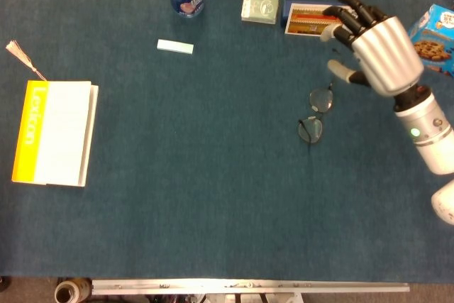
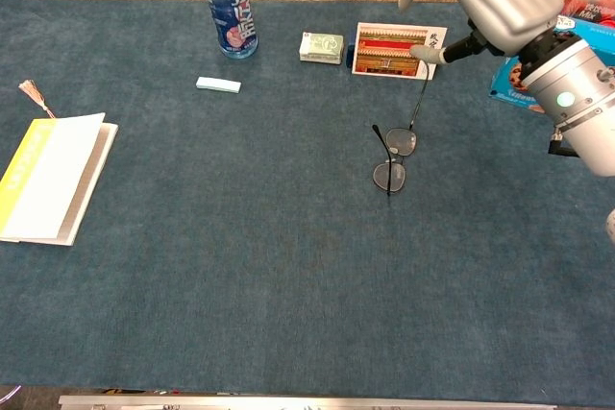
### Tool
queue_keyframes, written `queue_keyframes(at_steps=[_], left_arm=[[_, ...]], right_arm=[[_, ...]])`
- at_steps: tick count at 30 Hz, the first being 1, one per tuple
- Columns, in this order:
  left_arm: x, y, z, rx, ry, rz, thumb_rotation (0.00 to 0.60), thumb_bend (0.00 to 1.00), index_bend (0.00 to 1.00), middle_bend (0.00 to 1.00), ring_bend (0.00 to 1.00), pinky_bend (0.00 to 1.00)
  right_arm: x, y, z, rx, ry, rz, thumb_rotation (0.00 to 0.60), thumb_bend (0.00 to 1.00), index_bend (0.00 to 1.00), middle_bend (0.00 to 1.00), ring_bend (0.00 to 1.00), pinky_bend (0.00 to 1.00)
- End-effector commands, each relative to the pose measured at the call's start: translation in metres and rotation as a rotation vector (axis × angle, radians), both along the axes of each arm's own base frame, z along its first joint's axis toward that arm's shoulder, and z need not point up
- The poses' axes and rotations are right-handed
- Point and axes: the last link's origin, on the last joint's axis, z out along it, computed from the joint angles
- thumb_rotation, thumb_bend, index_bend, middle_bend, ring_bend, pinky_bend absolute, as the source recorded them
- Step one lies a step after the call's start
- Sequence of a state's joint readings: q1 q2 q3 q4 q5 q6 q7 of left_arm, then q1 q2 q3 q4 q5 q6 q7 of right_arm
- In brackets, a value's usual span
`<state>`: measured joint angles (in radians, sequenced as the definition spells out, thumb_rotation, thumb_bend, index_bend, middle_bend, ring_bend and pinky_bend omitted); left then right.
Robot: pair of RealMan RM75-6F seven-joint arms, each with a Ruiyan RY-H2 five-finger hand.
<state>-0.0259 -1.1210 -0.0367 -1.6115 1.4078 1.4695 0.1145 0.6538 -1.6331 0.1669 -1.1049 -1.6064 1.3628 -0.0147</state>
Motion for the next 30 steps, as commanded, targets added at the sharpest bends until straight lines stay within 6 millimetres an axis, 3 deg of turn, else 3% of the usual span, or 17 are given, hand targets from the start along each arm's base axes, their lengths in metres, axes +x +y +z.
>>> queue_keyframes(at_steps=[1,12,21,30], left_arm=[[0.000,0.000,0.000,0.000,0.000,0.001,0.600,0.04,0.53,0.47,0.39,0.59],[-0.001,0.000,-0.001,-0.004,0.001,0.005,0.600,0.04,0.53,0.50,0.39,0.59],[-0.003,-0.001,-0.001,-0.004,-0.003,0.013,0.600,0.04,0.53,0.50,0.38,0.59],[-0.007,-0.003,0.000,-0.001,-0.009,0.028,0.600,0.04,0.53,0.50,0.39,0.59]], right_arm=[[-0.003,-0.004,0.004,-0.022,-0.003,-0.016,0.600,0.21,0.46,0.33,0.18,0.44],[-0.017,-0.016,0.009,-0.099,0.036,-0.083,0.600,0.25,0.46,0.33,0.18,0.44],[-0.029,-0.030,-0.002,-0.097,0.043,-0.159,0.600,0.23,0.46,0.33,0.18,0.44],[-0.035,-0.040,-0.015,-0.104,0.008,-0.196,0.600,0.06,0.46,0.33,0.18,0.44]])
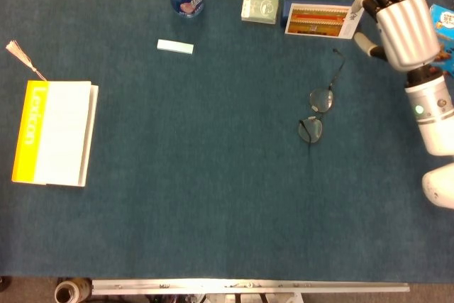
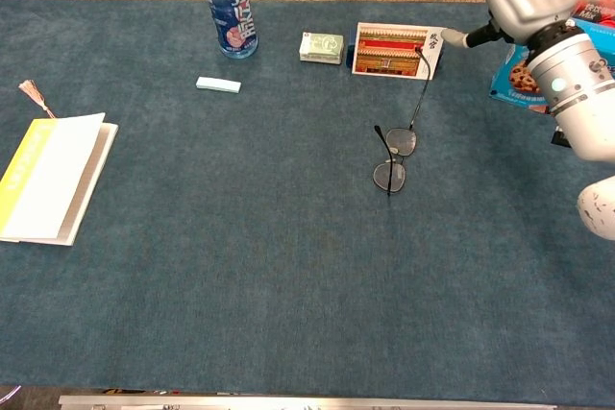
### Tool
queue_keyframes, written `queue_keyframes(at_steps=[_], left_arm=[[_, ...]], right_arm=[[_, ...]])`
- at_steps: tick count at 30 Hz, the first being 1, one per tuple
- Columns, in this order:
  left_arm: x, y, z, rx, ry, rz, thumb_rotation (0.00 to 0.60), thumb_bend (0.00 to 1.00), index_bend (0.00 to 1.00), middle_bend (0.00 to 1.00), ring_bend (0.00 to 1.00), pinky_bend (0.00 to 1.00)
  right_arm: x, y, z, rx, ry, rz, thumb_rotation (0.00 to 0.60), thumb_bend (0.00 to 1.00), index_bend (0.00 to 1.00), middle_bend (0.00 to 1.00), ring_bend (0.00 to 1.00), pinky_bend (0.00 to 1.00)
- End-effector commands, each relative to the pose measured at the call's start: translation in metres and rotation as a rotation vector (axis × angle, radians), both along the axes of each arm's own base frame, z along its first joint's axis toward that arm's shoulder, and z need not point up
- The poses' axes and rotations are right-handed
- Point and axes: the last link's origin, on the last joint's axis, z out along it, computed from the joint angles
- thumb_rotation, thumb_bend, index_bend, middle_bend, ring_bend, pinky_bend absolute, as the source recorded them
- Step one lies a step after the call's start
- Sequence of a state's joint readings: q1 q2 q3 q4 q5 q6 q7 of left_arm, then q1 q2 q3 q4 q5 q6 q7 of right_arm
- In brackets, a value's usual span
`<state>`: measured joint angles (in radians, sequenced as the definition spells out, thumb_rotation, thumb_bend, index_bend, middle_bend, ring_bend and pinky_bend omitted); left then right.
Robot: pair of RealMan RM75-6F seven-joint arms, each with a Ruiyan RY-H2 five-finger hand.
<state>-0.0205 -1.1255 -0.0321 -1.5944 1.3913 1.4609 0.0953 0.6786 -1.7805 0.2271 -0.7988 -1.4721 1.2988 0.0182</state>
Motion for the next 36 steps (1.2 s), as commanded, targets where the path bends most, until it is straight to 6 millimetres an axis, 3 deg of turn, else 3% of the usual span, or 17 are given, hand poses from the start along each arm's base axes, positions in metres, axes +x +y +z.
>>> queue_keyframes(at_steps=[1,36], left_arm=[[-0.001,-0.001,0.000,0.002,-0.001,0.002,0.600,0.04,0.53,0.50,0.39,0.59],[-0.003,-0.003,0.001,0.005,-0.006,0.008,0.600,0.04,0.53,0.50,0.39,0.59]], right_arm=[[0.000,-0.004,-0.006,-0.003,-0.030,-0.007,0.600,0.05,0.46,0.33,0.18,0.44],[0.005,-0.005,-0.036,0.071,-0.173,0.008,0.600,0.00,0.46,0.34,0.18,0.44]])
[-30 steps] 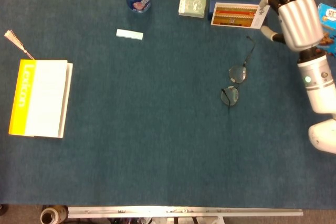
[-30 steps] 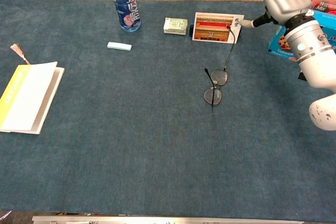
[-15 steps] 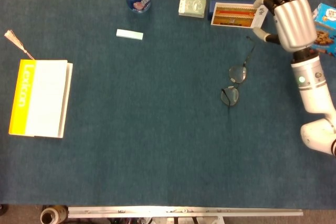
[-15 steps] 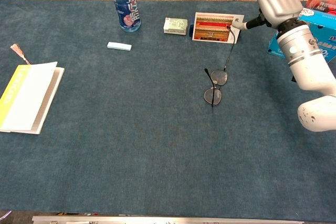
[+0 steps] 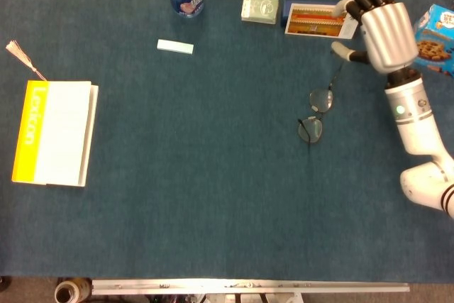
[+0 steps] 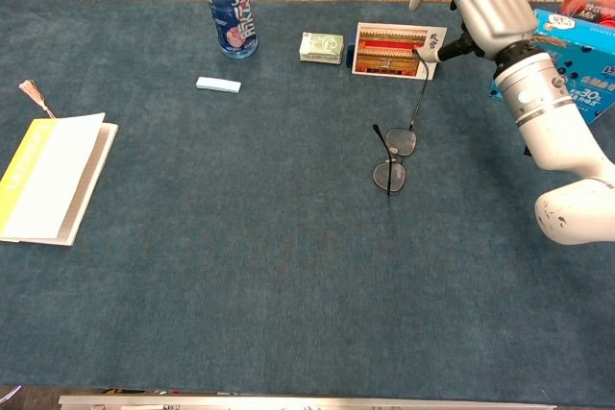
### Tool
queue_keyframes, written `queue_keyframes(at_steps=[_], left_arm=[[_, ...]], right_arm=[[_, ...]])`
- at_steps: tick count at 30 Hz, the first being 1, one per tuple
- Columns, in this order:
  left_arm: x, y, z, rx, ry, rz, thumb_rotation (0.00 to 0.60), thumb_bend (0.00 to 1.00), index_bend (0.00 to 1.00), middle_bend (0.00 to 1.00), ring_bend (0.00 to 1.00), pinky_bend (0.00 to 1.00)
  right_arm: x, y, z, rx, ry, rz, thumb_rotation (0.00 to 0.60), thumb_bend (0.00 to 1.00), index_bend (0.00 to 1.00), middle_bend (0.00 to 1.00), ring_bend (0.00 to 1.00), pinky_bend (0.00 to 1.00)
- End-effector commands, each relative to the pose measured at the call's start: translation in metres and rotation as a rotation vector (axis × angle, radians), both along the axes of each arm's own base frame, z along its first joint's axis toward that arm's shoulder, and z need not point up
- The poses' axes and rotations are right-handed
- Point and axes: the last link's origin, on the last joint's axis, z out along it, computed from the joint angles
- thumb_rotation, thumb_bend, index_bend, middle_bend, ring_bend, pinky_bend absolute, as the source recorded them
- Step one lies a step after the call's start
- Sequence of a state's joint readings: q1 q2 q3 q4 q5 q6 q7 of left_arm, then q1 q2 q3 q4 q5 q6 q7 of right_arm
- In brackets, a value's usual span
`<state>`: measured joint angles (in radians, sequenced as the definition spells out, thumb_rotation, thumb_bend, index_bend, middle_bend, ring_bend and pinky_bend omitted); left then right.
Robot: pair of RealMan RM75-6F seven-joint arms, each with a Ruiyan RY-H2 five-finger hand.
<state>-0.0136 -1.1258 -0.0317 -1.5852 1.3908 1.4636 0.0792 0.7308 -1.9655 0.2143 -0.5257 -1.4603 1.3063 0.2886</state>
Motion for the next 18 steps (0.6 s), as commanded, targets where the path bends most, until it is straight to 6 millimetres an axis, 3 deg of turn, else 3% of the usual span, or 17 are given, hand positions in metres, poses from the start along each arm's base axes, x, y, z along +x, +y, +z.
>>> queue_keyframes(at_steps=[1,18], left_arm=[[0.000,-0.001,0.000,0.001,0.001,0.001,0.600,0.04,0.53,0.50,0.39,0.59],[0.000,0.000,0.000,0.002,0.000,0.000,0.600,0.04,0.53,0.50,0.39,0.59]], right_arm=[[0.001,0.001,-0.002,0.009,0.004,0.006,0.600,0.00,0.46,0.34,0.18,0.44],[0.006,0.019,-0.010,0.066,-0.012,0.054,0.600,0.00,0.46,0.34,0.18,0.44]])
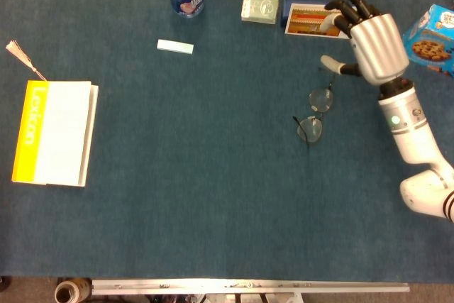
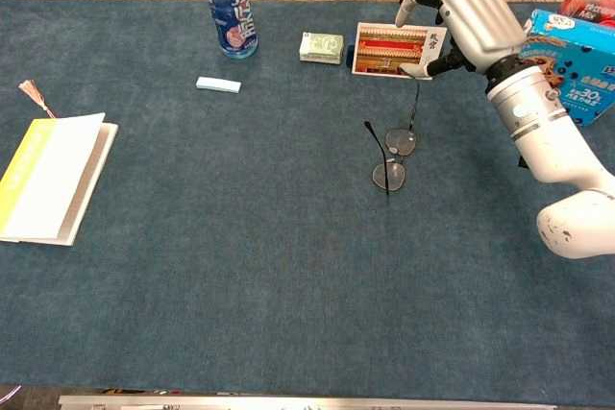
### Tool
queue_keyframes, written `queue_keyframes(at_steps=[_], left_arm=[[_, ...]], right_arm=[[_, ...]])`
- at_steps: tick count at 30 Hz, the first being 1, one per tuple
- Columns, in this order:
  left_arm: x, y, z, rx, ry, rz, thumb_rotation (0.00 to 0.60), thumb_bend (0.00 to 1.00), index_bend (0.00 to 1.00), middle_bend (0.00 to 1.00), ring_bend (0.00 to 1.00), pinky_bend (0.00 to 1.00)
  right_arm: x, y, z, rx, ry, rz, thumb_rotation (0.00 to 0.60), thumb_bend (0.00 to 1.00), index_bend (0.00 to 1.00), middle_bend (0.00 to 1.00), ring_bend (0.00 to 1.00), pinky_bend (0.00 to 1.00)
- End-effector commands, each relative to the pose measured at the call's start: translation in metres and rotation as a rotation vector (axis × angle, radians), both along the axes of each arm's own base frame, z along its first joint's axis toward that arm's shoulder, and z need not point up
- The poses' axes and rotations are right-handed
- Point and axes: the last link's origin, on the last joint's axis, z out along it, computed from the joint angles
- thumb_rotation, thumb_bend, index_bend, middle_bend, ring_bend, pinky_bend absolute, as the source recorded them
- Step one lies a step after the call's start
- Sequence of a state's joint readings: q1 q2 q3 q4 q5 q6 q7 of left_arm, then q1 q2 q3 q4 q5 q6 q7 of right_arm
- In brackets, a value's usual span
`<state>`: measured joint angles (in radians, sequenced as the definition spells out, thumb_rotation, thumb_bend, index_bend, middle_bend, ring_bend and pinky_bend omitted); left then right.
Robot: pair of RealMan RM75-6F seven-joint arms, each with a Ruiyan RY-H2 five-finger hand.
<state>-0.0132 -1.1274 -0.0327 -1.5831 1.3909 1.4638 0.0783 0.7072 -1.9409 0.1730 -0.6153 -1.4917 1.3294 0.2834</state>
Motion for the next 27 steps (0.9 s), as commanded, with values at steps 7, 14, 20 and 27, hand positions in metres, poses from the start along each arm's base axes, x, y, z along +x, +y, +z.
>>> queue_keyframes(at_steps=[7,14,20,27], left_arm=[[0.000,-0.001,0.000,0.001,-0.001,-0.001,0.600,0.04,0.53,0.50,0.38,0.59],[0.000,-0.001,0.000,0.002,-0.001,-0.002,0.600,0.04,0.53,0.50,0.38,0.59],[0.000,-0.001,0.000,0.001,0.000,-0.003,0.600,0.04,0.53,0.50,0.39,0.59],[0.001,0.000,0.000,0.000,0.001,-0.005,0.600,0.04,0.53,0.50,0.39,0.59]], right_arm=[[0.000,0.015,-0.007,0.044,0.021,0.031,0.600,0.00,0.46,0.34,0.18,0.44],[-0.002,0.027,-0.012,0.066,0.054,0.052,0.600,0.00,0.46,0.34,0.18,0.44],[-0.006,0.036,-0.016,0.091,0.073,0.056,0.600,0.00,0.46,0.34,0.18,0.44],[-0.013,0.043,-0.020,0.117,0.096,0.047,0.600,0.00,0.46,0.34,0.18,0.44]])
